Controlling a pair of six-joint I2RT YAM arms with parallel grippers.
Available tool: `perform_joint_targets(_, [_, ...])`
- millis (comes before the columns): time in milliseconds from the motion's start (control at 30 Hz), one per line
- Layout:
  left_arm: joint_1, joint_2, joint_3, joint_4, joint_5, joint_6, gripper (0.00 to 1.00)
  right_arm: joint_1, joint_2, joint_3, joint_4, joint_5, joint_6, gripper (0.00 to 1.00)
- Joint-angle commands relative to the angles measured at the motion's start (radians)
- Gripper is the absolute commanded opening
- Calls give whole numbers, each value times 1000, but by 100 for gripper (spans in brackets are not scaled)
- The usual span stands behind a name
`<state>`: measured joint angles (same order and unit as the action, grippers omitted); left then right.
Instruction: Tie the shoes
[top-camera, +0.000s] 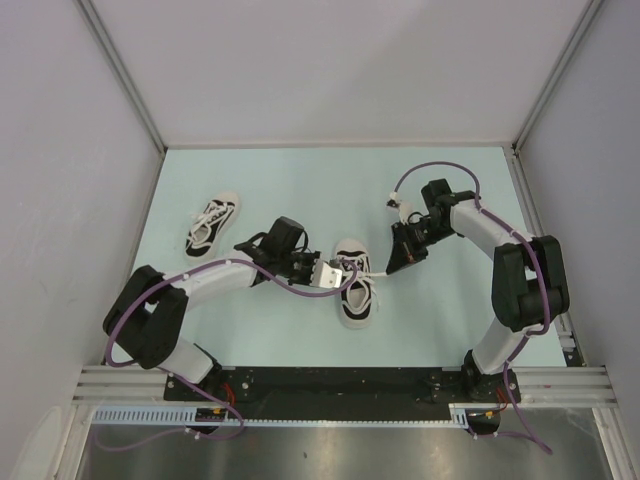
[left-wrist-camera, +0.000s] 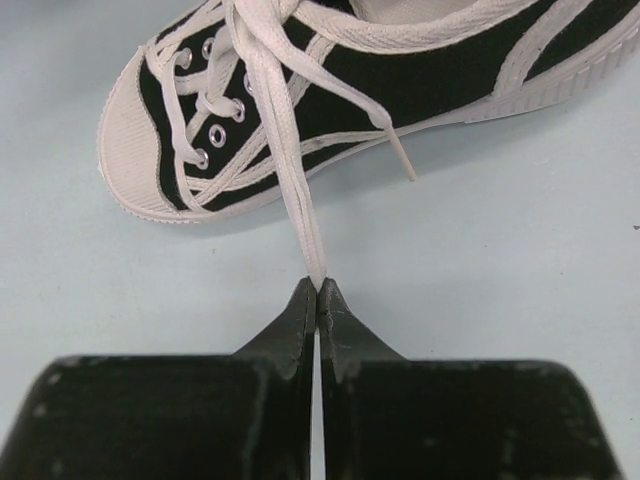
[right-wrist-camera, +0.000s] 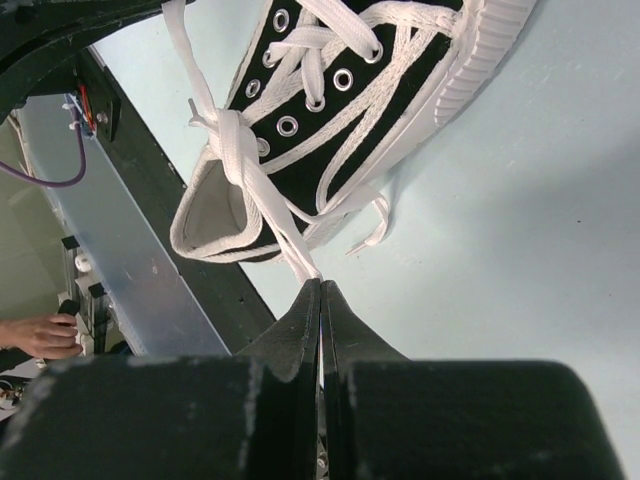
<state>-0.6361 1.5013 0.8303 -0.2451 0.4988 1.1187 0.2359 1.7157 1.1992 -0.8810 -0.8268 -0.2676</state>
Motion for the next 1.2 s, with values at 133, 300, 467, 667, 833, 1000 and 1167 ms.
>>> perform_joint_targets(133, [10, -15, 38, -13, 26, -36, 0, 9, -22, 19, 23, -24, 27, 0])
perform_joint_targets(300, [9, 8, 73, -22, 33, -85, 1, 22, -25, 19, 60, -37, 62, 0])
perform_joint_targets(467, [9, 8, 81, -5, 41, -117, 0, 25, -34, 19, 103, -46, 94, 0])
perform_joint_targets(667, [9, 28, 99, -6, 29, -123, 0, 25, -45, 19, 158, -49, 140, 0])
perform_joint_targets(833, [9, 56, 122, -13, 24, -149, 2, 25, -44, 20, 172, -49, 151, 0])
perform_joint_targets(1000, [12, 54, 116, -17, 18, -168, 0, 20, -51, 20, 165, -31, 137, 0])
perform_joint_targets(1167, [22, 48, 99, -39, 11, -149, 0, 3, -65, 20, 163, -23, 134, 0])
